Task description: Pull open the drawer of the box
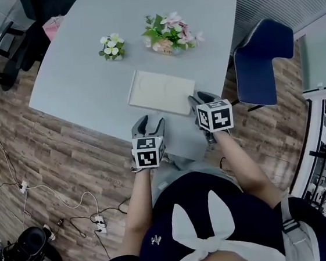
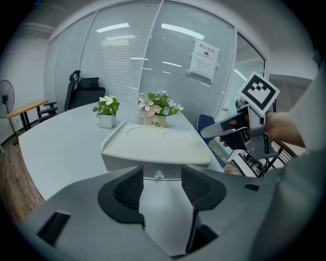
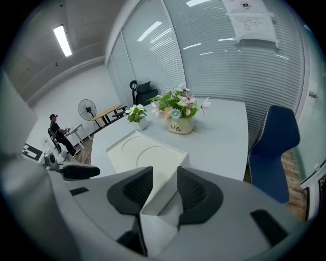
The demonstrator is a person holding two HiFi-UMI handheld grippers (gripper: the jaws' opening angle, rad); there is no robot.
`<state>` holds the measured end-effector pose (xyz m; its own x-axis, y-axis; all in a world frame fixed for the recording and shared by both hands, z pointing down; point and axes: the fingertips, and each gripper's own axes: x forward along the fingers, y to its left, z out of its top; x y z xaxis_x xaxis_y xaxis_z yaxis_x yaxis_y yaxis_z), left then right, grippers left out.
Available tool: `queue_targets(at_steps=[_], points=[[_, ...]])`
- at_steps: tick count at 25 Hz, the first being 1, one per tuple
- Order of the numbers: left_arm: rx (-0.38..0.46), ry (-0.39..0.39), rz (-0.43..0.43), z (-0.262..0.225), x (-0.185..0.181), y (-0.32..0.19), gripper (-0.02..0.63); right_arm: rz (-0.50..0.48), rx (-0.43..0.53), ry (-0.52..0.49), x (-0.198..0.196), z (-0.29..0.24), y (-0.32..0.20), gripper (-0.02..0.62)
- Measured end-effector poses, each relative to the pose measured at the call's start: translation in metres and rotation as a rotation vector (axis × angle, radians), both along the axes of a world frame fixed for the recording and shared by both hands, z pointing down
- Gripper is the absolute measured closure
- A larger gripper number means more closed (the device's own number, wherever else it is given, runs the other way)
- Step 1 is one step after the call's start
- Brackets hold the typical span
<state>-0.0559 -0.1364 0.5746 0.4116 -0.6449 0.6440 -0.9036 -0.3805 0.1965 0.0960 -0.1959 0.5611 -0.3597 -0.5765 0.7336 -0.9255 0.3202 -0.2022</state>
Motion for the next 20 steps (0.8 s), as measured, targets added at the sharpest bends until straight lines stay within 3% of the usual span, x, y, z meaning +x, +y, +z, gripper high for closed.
queue_targets(at_steps=[20], points=[[-0.057,-0.041,0.012,0.042,0.006,-0.013,0.367,0.027,-0.134,0.035,-0.004,0.029,-0.009,0.466]])
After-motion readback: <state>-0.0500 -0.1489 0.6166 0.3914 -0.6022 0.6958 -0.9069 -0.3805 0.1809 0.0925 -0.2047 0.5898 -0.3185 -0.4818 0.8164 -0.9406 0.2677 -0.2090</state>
